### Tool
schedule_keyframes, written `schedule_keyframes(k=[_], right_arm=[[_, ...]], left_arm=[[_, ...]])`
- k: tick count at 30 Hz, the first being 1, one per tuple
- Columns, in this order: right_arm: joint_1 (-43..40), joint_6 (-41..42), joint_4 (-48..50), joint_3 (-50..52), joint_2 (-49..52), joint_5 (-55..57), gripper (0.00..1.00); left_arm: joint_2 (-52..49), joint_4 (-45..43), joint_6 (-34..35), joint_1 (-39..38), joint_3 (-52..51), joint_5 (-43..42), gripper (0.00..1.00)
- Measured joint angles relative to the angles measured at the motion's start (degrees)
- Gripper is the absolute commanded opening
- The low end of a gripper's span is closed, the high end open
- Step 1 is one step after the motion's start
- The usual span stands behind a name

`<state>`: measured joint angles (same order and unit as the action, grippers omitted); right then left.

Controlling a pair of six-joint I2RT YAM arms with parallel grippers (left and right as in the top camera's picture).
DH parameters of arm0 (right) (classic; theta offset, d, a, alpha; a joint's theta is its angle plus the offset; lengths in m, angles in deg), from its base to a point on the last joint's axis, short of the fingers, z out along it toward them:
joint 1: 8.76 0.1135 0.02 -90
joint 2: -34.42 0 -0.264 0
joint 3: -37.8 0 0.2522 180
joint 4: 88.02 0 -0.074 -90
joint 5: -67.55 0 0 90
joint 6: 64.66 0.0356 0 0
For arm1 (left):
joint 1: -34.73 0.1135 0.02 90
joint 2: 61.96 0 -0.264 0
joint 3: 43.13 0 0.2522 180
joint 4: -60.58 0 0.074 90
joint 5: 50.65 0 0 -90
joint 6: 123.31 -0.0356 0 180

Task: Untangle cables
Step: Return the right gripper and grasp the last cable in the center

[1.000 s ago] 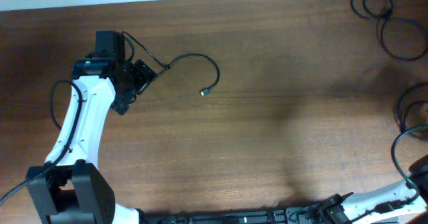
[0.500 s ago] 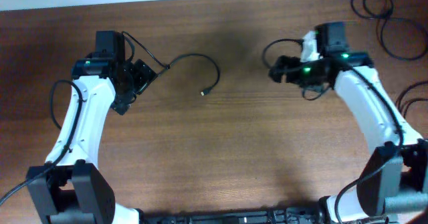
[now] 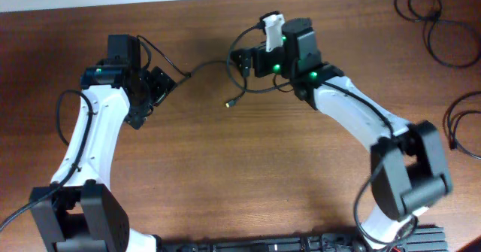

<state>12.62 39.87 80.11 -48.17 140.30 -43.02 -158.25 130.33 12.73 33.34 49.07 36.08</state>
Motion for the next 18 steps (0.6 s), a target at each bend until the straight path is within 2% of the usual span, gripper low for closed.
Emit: schedule_keyframes(k=[5,7,10,11,12,14,17,18], right_arm=[[5.29,-5.25,0.98,-14.82,16.74,-3.50,0.99],[7.28,-10.10,6.19,-17.09,21.77,-4.68,0.98],[12.37,-16.24,13.20,-17.51,27.71,-5.31,0.82],[13.33,-17.07,15.54,-17.55,29.16,-5.49,0.70],[13.73,-17.57,18.84,-17.62,30.47,-5.92,0.66],[13.53,-18.10,23.74,-17.68,33.38,-6.73,0.44],[13.53,-18.36,26.36,-18.58,33.59,-4.04,0.43],[13.53,-18.40,26.45,-18.93,33.59,-3.89,0.31]], left_arm=[[0.00,0.02,0.00,0.00,0.00,0.00,0.99],[0.00,-0.07,0.00,0.00,0.00,0.00,0.99],[0.00,-0.04,-0.02,0.00,0.00,0.00,0.99],[0.00,-0.07,-0.02,0.00,0.00,0.02,0.99],[0.00,-0.02,0.00,0.00,0.00,0.02,0.99],[0.00,-0.02,0.00,-0.02,0.00,0.00,0.99],[0.00,-0.04,0.00,-0.02,0.00,0.00,0.99],[0.00,-0.07,0.00,-0.04,0.00,0.00,0.99]])
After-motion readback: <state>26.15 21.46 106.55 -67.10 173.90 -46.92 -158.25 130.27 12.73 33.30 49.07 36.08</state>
